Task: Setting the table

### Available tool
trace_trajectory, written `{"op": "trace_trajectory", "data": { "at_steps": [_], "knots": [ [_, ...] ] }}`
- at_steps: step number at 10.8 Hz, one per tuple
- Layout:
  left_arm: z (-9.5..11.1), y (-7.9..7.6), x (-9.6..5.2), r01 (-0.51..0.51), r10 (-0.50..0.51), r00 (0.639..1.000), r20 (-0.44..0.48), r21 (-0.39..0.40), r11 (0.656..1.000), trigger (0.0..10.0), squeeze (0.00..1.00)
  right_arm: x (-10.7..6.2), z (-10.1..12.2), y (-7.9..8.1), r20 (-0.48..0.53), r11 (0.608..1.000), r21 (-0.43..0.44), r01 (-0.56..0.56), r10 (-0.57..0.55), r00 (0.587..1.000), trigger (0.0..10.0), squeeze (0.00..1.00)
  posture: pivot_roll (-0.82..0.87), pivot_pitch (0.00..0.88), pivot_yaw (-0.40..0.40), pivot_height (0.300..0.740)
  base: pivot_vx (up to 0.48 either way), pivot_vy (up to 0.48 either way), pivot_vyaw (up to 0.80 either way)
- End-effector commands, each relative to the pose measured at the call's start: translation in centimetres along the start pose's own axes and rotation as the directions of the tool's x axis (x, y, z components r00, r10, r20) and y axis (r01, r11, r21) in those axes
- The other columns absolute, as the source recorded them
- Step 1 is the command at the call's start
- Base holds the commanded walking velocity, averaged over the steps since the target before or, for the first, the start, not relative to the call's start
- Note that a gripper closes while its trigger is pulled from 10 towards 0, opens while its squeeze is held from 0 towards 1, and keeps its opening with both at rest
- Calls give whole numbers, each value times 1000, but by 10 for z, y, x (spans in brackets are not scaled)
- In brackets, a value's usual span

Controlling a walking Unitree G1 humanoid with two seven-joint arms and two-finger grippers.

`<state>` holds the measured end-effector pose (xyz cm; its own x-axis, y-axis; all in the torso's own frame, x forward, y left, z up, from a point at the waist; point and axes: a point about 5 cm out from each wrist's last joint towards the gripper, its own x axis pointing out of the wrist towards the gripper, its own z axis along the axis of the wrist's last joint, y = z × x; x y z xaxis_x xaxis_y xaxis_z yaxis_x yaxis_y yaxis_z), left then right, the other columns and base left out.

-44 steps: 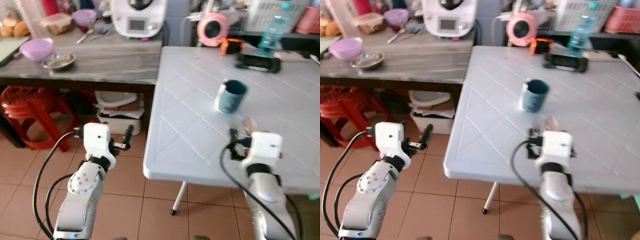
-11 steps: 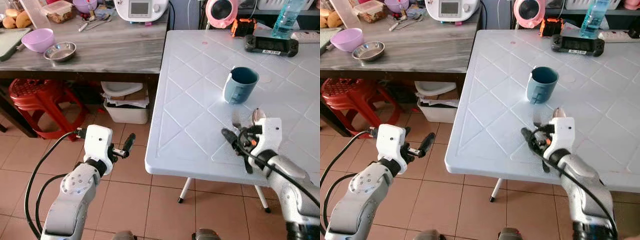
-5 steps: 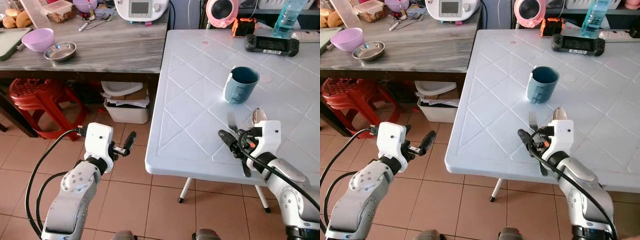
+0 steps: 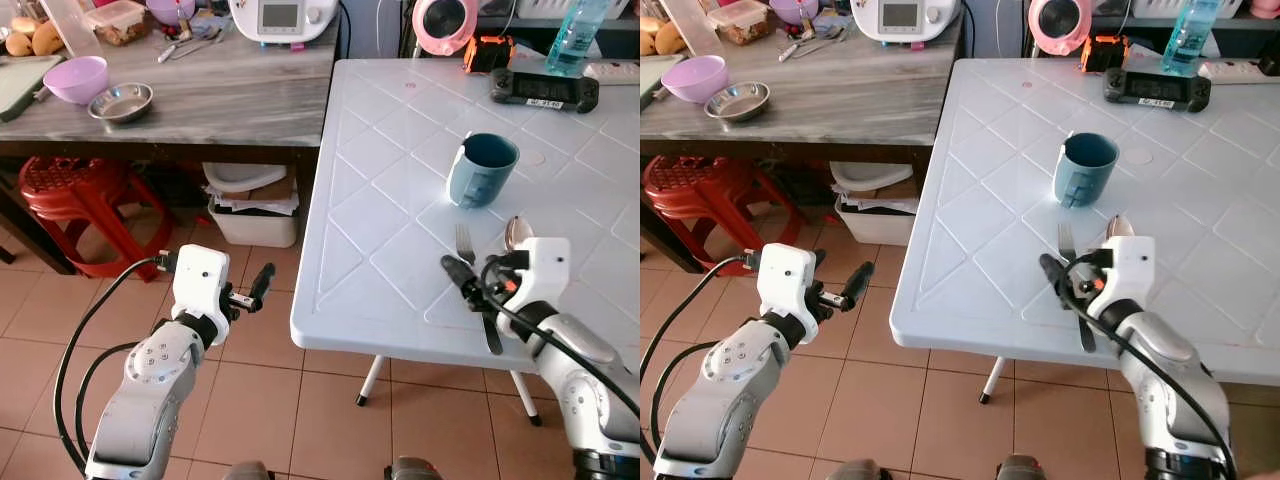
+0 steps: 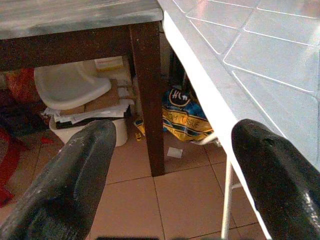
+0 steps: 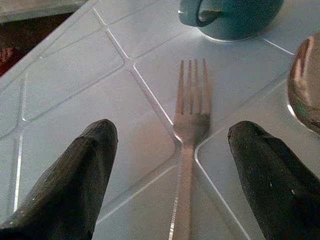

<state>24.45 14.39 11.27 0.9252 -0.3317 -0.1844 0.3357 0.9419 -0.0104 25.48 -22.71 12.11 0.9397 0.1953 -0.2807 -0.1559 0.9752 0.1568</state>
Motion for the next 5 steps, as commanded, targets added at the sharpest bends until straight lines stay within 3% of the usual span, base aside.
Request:
{"op": "trace_trajectory", "data": {
  "at_steps": [1,2,3,4,5],
  "knots": [
    [-1,0,1,10,-10,1000,-15,6,1000,10000,0,0,-1,0,-18,1000,-9,10,-10,1000,10000,0,-19,59,85,740,0,0,0],
    [-2,0,1,10,-10,1000,-17,6,1000,10000,0,1,-4,-1,-49,1000,-9,13,-13,999,10000,0,-18,58,86,740,0,0,0],
    [-2,0,0,13,-13,1000,-21,5,1000,10000,0,3,-6,-6,-86,999,-17,30,-32,996,3843,0,-18,60,86,740,0,0,0],
    [-3,-1,0,16,-16,1000,-24,5,1000,10000,0,4,-7,-8,-102,999,-21,34,-36,994,0,0,-18,61,85,740,0,0,0],
    [-3,-2,0,18,-17,999,-27,6,1000,10000,0,4,-8,-9,-119,999,-23,28,-31,992,0,0,-17,61,85,740,0,0,0]
  ]
}}
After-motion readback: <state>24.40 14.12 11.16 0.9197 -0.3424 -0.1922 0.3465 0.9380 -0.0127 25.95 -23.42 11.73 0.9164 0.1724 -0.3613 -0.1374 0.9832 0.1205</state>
